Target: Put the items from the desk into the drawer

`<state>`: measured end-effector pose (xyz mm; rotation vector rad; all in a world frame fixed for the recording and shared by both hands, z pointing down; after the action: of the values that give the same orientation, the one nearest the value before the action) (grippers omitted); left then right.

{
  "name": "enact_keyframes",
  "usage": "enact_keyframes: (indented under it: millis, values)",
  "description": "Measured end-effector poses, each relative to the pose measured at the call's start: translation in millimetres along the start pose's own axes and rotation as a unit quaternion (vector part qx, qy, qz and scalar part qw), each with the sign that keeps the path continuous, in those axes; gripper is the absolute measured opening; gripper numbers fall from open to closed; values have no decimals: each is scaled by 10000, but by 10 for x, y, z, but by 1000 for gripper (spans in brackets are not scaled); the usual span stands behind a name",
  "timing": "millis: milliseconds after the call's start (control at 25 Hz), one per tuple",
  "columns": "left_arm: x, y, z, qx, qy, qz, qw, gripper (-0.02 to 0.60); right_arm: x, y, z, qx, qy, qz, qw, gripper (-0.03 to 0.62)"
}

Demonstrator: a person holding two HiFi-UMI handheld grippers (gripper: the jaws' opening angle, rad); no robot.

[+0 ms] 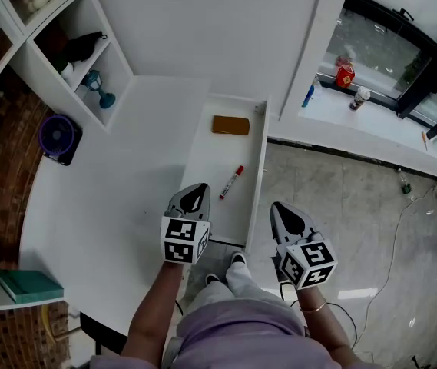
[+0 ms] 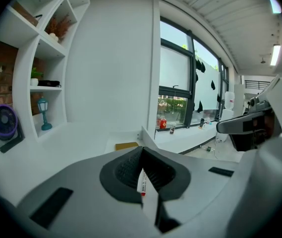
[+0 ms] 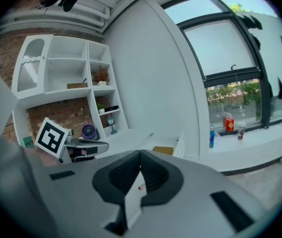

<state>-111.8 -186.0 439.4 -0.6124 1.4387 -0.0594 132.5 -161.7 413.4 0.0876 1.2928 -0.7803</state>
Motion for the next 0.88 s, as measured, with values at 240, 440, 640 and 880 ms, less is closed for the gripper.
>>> enact_keyframes:
  millis: [240,440,640,880]
  values:
    - [-30,274,-8,169,111,128,9997,0,38,38,-59,106,148,84,9998,3]
    - [-52,416,-25,283,277,196,9990,0,61,46,-93,192,189,120,9996,3]
    - [-72,506,-29,352,364,201,9985,0,39,10,-131,299,147,40,9994,3]
    - [-80,608,-23,443,403,265,9979,0,52,-18,-198,427,236,48,9988,3]
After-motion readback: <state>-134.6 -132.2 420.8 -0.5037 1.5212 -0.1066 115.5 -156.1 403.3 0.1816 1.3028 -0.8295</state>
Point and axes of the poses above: the fingertips, and each gripper's own axes: y backward along the fingers, z to its right, x out of its top, the point moved 9 cm from there along y, backward along the fingers, and after that the axes turned 5 degrees about -y, right-handed, at the moved point
